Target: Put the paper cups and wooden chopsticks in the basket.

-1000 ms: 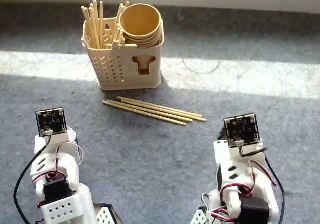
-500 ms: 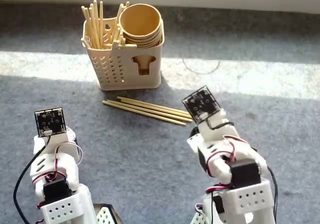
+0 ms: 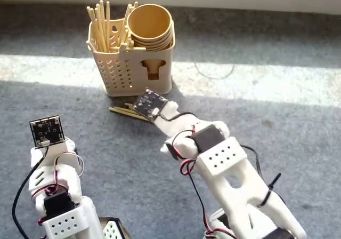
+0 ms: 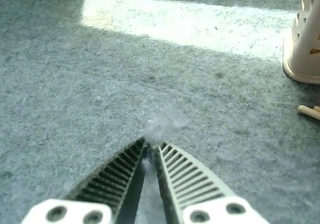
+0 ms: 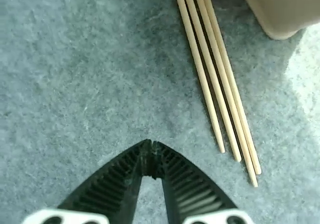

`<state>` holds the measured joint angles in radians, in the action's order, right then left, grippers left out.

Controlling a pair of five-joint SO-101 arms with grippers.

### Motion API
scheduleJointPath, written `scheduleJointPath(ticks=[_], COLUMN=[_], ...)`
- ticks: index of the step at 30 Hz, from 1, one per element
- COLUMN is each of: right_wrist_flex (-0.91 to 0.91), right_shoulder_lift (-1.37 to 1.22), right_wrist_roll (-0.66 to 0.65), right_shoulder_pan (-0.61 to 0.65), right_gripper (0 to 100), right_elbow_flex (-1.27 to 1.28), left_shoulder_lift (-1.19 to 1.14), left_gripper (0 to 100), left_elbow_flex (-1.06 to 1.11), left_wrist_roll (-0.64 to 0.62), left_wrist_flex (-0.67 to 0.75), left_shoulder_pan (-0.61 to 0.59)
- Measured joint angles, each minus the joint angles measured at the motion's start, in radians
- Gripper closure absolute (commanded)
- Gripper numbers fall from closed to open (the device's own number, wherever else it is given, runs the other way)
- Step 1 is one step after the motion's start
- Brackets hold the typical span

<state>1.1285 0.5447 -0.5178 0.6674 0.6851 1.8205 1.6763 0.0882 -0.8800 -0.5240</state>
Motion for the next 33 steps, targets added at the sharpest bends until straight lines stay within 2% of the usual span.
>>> scheduleJointPath(ticks=[19,22,24,29,33], right_wrist_flex=[-0.063,-0.066,-0.066,-0.066,-0.068], right_shoulder_lift=[-0.591,-0.655,-0.675,-0.684,-0.686], right_wrist_roll=[-0.020,-0.020,-0.048,-0.170,-0.221], right_shoulder_pan=[0.035,0.041,0.043,0.043,0.043], right_gripper=[97.7,93.3,90.7,90.6,90.6], right_elbow_flex=[-0.419,-0.465,-0.483,-0.491,-0.491], left_shoulder_lift=[0.000,0.000,0.000,0.000,0.000], left_gripper=[98,98,98,98,98], left_elbow_flex=[0.000,0.000,0.000,0.000,0.000], left_wrist_roll=[0.000,0.000,0.000,0.000,0.000], left_wrist_flex=[0.000,0.000,0.000,0.000,0.000], left_shoulder_pan=[0.000,0.000,0.000,0.000,0.000])
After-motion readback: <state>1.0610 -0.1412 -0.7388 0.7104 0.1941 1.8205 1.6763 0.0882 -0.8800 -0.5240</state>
